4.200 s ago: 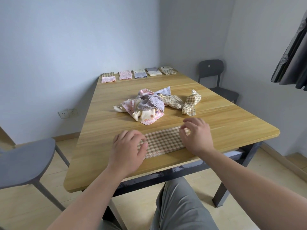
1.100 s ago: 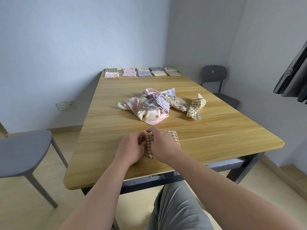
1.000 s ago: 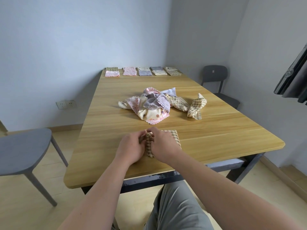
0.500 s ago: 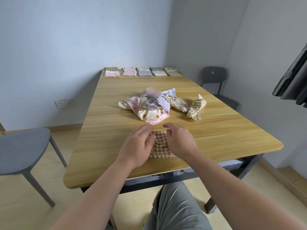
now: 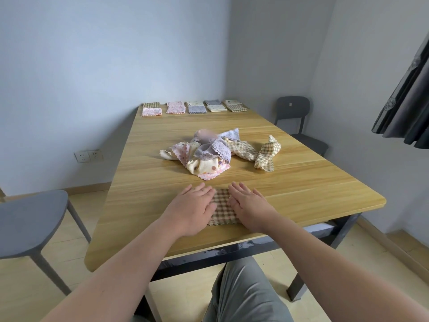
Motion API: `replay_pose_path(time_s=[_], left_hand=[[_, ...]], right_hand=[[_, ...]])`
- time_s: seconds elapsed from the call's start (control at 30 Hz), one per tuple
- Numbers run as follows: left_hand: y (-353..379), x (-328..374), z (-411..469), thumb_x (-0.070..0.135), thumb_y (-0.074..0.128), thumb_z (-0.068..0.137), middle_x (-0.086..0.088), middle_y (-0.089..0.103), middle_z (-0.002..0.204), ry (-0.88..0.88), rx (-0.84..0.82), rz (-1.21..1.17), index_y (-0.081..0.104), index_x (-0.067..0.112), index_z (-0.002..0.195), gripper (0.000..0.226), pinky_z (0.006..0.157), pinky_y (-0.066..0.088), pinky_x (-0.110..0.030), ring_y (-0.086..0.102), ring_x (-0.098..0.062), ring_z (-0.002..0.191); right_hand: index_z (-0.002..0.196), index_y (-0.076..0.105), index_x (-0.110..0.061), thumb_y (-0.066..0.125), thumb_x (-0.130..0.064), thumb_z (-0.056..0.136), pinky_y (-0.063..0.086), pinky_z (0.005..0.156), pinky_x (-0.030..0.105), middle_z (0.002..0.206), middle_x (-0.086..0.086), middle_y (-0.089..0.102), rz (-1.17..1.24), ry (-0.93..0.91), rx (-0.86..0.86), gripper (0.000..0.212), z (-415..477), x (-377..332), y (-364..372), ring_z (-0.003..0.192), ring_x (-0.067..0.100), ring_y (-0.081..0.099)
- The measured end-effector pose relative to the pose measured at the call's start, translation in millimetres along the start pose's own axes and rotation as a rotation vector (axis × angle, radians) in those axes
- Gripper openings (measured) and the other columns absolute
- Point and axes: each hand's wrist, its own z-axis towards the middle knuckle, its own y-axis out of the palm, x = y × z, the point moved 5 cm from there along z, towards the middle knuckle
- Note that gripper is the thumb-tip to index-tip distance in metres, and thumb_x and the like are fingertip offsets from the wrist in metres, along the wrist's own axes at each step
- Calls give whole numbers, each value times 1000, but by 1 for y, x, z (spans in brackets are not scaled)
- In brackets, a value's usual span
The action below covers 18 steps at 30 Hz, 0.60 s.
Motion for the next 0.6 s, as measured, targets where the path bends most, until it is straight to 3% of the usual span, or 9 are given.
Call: replay_pose_path(time_s=[0.07, 0.23, 0.43, 0.5, 0.6], left_hand=[[-2, 7, 7, 44, 15, 109, 7, 6, 169, -9, 11, -36, 11, 20, 162, 58, 128, 2, -34, -2, -6, 155], [24, 7, 15, 51, 12, 108, 4, -11, 169, -7, -199, 16, -5, 20, 162, 64, 127, -2, -37, -11, -10, 155], [15, 2, 16, 48, 14, 109, 3, -7, 169, -32, -162, -36, -1, 19, 162, 62, 127, -2, -36, -7, -10, 155], [16, 2, 17, 47, 14, 109, 2, 0, 170, -63, -174, -81, 5, 19, 162, 61, 128, 2, -37, -2, -12, 156], [6, 1, 19, 43, 25, 110, 1, 20, 168, -137, -57, -249, 23, 21, 161, 55, 125, 18, -37, 19, -16, 154]], right_hand=[[162, 10, -20, 16, -40, 110, 0, 127, 41, 169, -5, 5, -13, -1, 10, 56, -4, 0, 2, 156, 12, -4], [162, 7, -20, 13, -42, 110, -2, 126, 43, 170, -6, 2, -46, 6, -77, 58, -4, 4, 12, 156, 13, -6], [162, 7, -19, 15, -41, 110, -2, 126, 44, 170, -5, 2, -26, 31, -98, 57, -9, 7, 9, 156, 14, -4], [161, 16, -20, 20, -42, 109, 4, 126, 43, 169, -4, 12, 20, 68, -22, 57, -8, 9, 4, 156, 15, 4], [139, 54, -20, 29, -42, 106, 33, 114, 44, 144, -2, 54, 15, 201, 222, 47, -11, 14, -10, 139, 25, 42]])
